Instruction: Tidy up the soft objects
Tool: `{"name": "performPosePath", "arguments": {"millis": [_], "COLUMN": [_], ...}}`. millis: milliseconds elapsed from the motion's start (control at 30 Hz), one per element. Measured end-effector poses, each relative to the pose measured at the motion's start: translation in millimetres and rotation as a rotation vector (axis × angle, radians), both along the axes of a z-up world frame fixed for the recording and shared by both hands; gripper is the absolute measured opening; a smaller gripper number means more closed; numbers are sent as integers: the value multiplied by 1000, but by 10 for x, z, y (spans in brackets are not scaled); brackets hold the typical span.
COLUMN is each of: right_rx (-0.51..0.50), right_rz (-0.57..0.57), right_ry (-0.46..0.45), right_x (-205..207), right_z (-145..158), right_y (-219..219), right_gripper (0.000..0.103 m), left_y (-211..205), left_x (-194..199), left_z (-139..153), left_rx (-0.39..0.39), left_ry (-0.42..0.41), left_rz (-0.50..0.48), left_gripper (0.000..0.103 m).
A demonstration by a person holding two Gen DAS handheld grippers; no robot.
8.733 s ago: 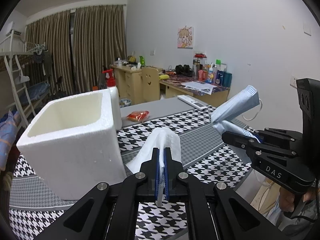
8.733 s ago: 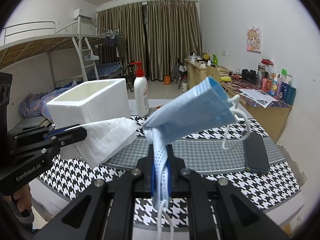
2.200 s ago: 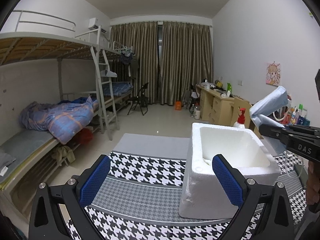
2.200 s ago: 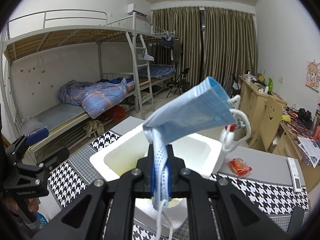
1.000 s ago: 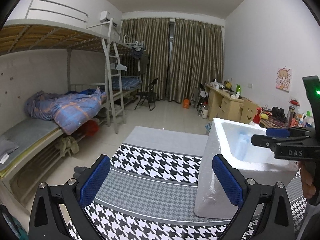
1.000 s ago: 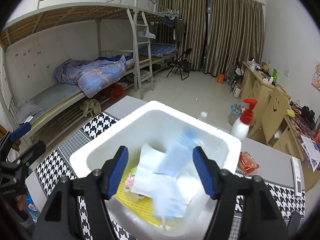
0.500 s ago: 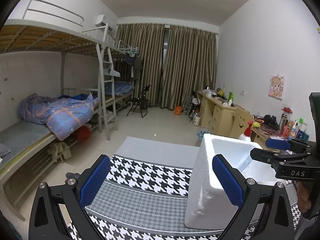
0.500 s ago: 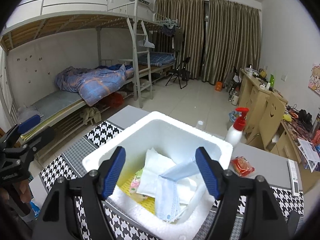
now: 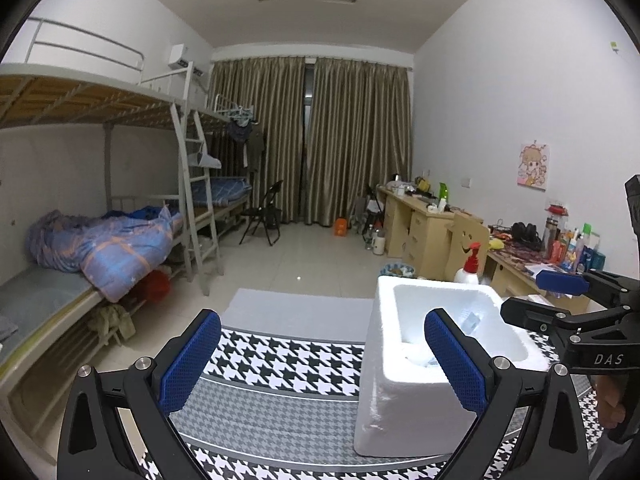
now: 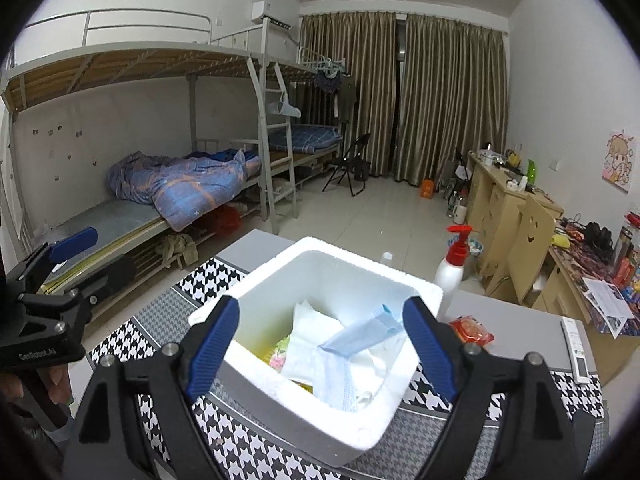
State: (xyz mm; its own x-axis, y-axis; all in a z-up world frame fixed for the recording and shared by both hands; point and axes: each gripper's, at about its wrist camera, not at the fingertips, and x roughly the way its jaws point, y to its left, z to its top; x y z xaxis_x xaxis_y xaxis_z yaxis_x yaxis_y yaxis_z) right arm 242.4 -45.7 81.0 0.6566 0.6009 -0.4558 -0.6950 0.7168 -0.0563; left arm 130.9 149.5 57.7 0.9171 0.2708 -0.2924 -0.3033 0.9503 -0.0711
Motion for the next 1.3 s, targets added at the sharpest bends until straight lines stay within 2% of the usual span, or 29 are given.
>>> {"name": "performPosePath", "arguments": {"millis": [233, 367, 667, 800, 1300], "right_rx": [29, 46, 97, 95, 155], "right_rz": [1, -2, -27, -42, -83], "right_ry": [-49, -73, -95, -133, -148], "right_x": [-178, -281, -438, -514, -759], "right_z": [67, 106, 174, 169, 182], "right_y": [-119, -194, -386, -463, -793], "right_gripper": [90, 95, 99, 99, 100], "left_y": [-111, -177, -344, -407, -677], "left_x": [-96, -166, -327, -386, -582], "left_z": [91, 134, 225, 256, 334], "left_rx": [19, 30, 52, 61, 102], "left_ry": [-17, -24, -48, -56, -81], "left_rz": [-7, -17, -12, -27, -53], "left_gripper": [102, 102, 102, 102, 102]}}
